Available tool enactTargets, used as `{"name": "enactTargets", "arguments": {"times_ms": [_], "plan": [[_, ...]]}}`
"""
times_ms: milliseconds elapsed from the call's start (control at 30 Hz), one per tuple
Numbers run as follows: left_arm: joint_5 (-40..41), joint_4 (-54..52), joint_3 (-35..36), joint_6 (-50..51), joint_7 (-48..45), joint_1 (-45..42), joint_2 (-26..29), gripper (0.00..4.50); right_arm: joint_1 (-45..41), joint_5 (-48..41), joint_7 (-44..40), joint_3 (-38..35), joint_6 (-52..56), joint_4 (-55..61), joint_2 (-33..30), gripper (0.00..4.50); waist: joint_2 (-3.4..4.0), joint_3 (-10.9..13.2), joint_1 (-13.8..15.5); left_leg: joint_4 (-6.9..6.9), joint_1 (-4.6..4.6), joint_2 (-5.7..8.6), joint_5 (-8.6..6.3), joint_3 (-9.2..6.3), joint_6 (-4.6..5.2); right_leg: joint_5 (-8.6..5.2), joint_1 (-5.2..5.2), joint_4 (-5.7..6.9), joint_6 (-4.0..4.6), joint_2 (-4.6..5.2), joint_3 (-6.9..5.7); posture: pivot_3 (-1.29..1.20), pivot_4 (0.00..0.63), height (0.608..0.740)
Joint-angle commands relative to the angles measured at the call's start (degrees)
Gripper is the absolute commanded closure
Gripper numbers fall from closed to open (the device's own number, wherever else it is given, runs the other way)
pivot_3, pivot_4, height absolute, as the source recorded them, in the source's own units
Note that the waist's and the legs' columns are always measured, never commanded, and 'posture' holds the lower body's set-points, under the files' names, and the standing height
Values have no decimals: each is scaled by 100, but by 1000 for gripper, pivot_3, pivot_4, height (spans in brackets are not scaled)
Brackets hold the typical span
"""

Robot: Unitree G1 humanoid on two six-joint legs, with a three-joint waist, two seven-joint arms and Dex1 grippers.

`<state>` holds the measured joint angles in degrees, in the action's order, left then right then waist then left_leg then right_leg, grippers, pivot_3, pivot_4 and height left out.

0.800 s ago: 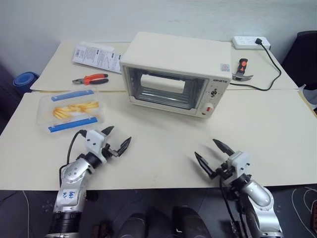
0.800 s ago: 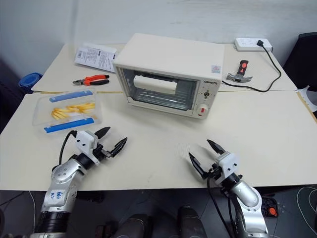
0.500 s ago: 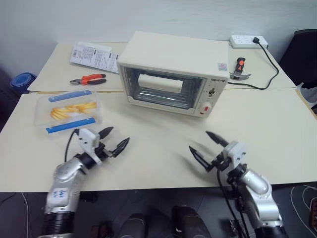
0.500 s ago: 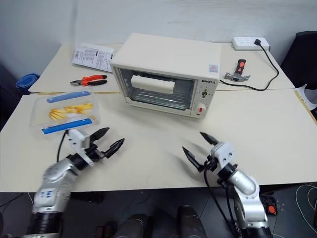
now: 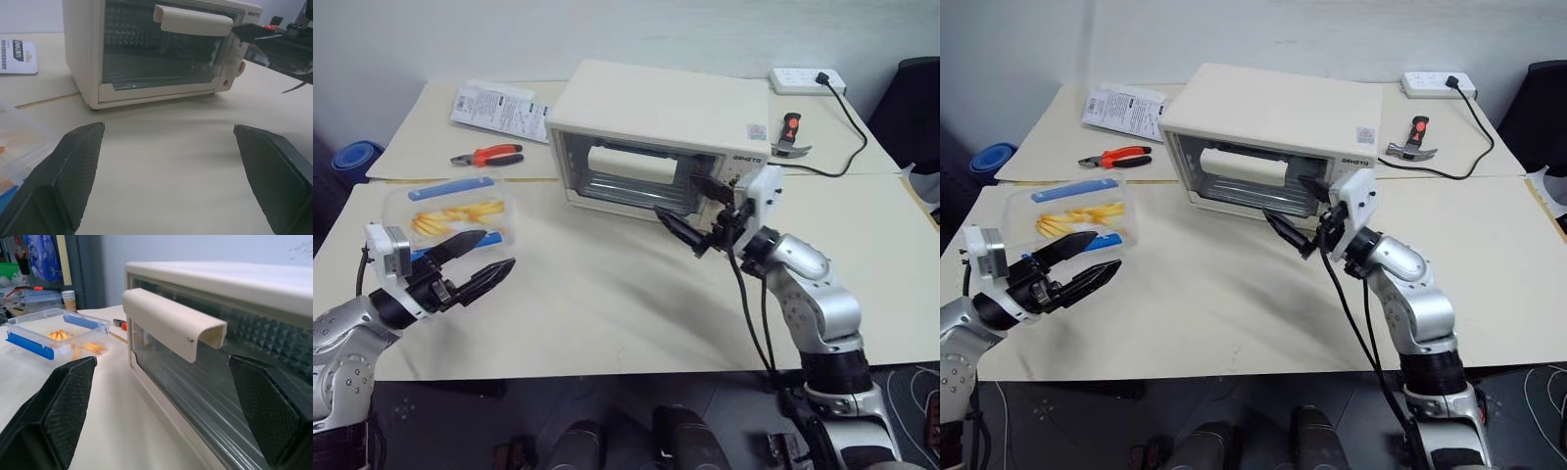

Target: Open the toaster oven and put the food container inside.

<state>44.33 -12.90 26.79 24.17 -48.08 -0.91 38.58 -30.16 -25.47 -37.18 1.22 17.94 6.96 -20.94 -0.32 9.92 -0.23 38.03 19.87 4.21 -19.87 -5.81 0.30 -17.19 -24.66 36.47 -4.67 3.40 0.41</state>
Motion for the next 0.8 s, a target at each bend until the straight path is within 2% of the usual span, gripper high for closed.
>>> {"name": "enactTargets", "arguments": {"times_ms": [33,200,367,467,500,633,800], "plan": [[45,-383,24,-1,147,143,-99,0,-320,21,-171,111,-45,-63,113,25,0,0,-11,0,3,0,0,1,0,0,-4,0,0,0,0,0,150,740],[47,-490,63,25,335,218,-206,0,-438,34,-644,414,-167,39,159,25,0,0,-4,12,41,-2,4,2,-9,0,-56,25,0,-2,0,0,150,740],[325,-382,254,248,611,-88,-150,0,160,367,-1525,752,-784,494,-388,25,0,0,1,13,46,0,5,4,-9,0,-60,29,0,-1,2,0,150,740],[506,-77,317,482,898,-668,-78,592,582,636,-1768,863,-1128,586,-678,0,-4,0,14,15,48,0,5,4,-9,0,-63,31,0,-1,1,0,150,740],[376,96,209,462,928,-931,-34,919,671,702,-1796,884,-1220,591,-720,0,-4,0,16,16,48,0,5,4,-10,0,-63,32,0,-2,0,0,150,740],[-507,1262,-639,87,743,-2303,43,2151,863,976,-1818,990,-1561,525,-751,0,-8,-1,23,26,46,4,12,4,-17,0,-61,44,-1,-1,-2,0,150,740],[-1480,2919,-1456,-742,466,-3781,-280,3715,1003,1176,-1783,1009,-1771,508,-770,0,-11,-4,-15,21,48,7,12,7,-19,1,-73,46,-1,-2,-1,0,150,740]]}}
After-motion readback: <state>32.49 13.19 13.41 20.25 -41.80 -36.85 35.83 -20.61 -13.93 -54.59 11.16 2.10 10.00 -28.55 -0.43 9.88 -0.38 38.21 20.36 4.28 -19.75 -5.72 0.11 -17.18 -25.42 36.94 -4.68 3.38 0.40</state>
